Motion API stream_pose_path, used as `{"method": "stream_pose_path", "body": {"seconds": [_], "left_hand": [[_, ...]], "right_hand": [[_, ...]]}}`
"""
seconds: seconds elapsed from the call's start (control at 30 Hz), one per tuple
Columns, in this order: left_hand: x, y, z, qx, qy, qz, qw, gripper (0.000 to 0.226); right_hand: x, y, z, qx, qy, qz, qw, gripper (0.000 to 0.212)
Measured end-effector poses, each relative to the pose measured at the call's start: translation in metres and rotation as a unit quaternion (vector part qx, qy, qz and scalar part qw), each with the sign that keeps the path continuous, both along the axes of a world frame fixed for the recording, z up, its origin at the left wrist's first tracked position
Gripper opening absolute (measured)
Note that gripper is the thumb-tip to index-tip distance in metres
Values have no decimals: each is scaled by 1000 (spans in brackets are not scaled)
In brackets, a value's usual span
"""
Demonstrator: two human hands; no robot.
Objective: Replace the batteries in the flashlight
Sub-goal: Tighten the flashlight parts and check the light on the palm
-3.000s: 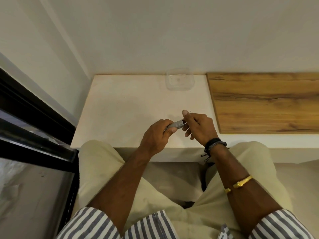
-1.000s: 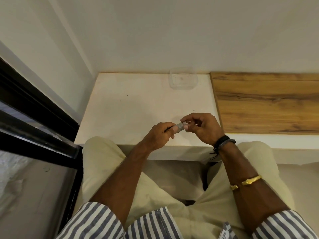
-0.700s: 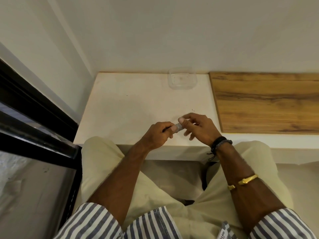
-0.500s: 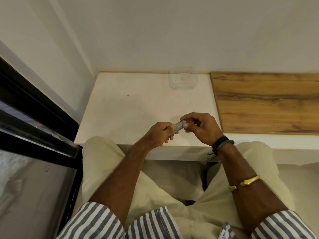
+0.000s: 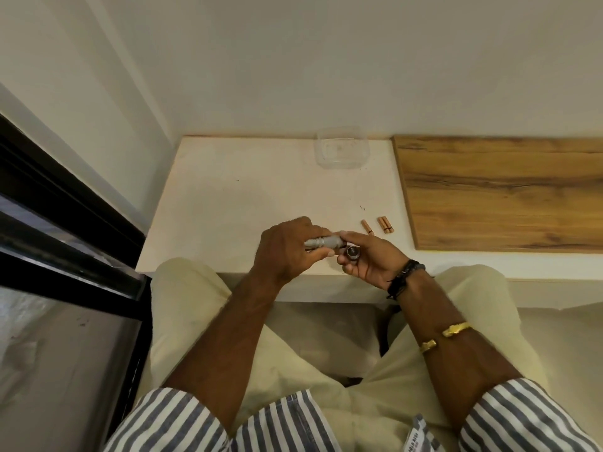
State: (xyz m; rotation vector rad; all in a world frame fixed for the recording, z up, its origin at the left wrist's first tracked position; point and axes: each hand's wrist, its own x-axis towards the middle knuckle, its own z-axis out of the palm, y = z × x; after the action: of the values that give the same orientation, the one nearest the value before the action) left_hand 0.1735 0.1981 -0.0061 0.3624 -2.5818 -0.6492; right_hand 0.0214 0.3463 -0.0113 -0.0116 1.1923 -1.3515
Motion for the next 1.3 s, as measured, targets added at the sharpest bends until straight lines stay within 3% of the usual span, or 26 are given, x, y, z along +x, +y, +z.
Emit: {"method": "stream_pose_path", "body": {"seconds": [0.13, 0.37, 0.43, 0.6, 0.9, 1.13, 1.3], "left_hand": [[0, -1, 4, 10, 27, 36, 999, 36], [2, -4, 5, 99, 68, 131, 984, 39], [1, -4, 5, 114, 77, 136, 981, 41], [-1, 0, 1, 131, 77, 139, 978, 39], [-9, 10, -4, 184, 88, 128, 971, 42], [-11, 11, -5, 195, 90, 114, 970, 41], [-11, 12, -7, 189, 79, 100, 974, 42]], "right_hand": [[-1, 2, -9, -55, -21, -114, 992, 30], [-11, 3, -12, -21, 23, -265, 964, 23], [-12, 4, -13, -21, 15, -278, 960, 30], [-9, 2, -9, -25, 12, -290, 957, 22], [-8, 1, -3, -48, 45, -271, 960, 55], [-6, 0, -3, -75, -18, -277, 958, 14], [0, -1, 6, -101, -98, -295, 945, 7]]}}
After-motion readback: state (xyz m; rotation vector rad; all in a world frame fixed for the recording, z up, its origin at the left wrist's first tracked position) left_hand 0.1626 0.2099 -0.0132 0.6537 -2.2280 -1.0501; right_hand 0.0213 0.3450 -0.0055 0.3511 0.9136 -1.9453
